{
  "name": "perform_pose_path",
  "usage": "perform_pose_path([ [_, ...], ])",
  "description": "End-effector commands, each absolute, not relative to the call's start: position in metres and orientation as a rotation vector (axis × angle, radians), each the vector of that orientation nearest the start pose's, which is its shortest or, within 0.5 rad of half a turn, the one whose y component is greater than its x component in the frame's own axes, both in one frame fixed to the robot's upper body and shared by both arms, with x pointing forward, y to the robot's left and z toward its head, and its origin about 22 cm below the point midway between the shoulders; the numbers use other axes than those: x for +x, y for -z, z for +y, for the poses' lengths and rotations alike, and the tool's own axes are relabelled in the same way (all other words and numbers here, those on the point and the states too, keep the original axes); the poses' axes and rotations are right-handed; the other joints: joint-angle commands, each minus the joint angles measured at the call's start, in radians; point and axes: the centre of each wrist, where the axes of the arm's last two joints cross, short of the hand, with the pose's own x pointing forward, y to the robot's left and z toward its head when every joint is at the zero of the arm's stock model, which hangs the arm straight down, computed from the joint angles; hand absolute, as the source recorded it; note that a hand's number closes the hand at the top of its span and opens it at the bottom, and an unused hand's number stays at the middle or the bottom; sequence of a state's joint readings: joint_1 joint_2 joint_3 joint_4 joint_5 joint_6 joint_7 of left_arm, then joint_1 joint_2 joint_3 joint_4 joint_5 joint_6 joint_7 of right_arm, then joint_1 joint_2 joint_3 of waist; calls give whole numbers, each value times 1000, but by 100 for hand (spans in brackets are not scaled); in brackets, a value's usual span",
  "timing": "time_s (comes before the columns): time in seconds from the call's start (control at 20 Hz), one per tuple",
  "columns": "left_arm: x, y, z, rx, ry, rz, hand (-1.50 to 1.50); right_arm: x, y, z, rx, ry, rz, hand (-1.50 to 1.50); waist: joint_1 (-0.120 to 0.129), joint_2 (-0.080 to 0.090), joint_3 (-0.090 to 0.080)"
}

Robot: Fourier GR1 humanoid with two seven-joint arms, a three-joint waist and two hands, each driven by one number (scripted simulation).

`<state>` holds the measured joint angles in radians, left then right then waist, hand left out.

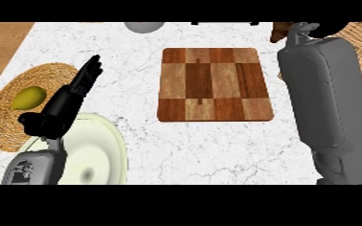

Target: Pick the croissant from the cutting board and place it in the basket

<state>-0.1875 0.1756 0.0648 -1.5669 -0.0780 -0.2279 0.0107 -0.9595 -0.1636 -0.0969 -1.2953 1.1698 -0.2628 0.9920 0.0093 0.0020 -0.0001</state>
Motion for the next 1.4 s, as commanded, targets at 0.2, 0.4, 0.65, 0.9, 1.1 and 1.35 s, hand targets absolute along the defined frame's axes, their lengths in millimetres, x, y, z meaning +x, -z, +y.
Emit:
perform_pose_path([
  [0.2,272,-55,268,29,392,-1713,0,423,-251,-225,-1411,269,-1320,150,10,3,0],
  [0.4,281,-55,269,46,392,-1706,0,431,-268,-274,-1470,328,-1298,150,8,5,0],
  [0.65,284,-74,264,26,394,-1710,0,432,-275,-316,-1460,355,-1249,150,8,2,0],
  [0.9,281,-54,258,27,387,-1698,0,429,-236,-343,-1423,331,-1206,150,3,2,0],
  [1.1,282,-61,270,38,385,-1711,0,430,-211,-367,-1429,354,-1214,150,16,7,1],
  [1.35,278,-49,258,14,376,-1697,0,418,-191,-391,-1539,337,-1238,150,6,4,1],
])
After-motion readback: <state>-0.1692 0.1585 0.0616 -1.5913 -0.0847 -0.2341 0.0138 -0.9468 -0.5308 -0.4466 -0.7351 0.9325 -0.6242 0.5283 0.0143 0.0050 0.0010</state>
